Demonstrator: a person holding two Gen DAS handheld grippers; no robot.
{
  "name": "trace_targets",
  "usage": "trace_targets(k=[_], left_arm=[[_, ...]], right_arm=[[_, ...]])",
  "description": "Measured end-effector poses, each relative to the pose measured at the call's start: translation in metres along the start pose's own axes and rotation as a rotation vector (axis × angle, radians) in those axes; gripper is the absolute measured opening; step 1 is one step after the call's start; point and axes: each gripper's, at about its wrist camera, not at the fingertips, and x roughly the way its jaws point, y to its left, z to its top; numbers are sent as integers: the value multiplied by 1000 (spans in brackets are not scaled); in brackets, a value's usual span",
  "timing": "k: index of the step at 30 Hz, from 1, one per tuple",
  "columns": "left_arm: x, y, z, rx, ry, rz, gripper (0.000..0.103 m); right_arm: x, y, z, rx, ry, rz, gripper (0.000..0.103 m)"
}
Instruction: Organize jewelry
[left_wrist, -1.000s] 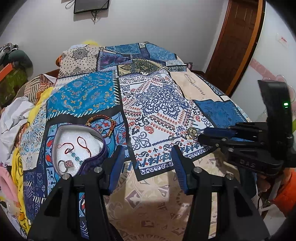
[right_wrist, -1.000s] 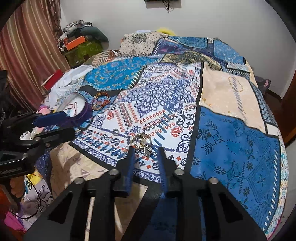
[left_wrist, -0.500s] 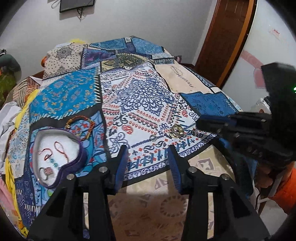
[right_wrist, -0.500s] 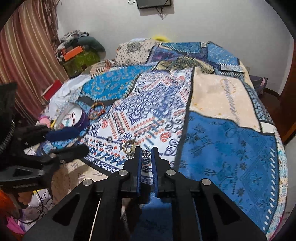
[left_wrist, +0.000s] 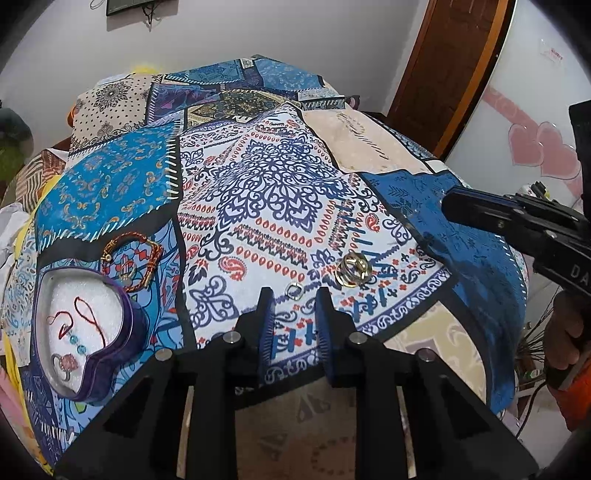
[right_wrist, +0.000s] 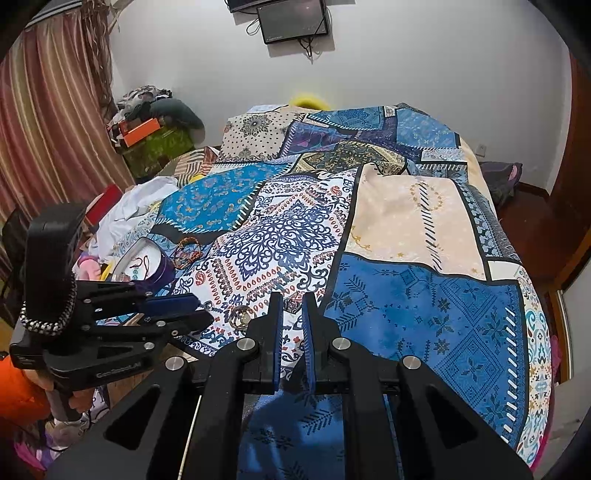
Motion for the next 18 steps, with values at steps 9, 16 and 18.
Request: trace_targets(k=[9,16,18], left_arm=[[-2,2,2,-4,-15,-23,0],[-23,4,-2,-1,-61,-6,0],[-27,7,-2,-4,-66,-7,0]], right_arm=[[3,0,0,3,8,13,9],[0,5,5,-5,-10,11,9],[-2,7,6,-9,-17,12,9]])
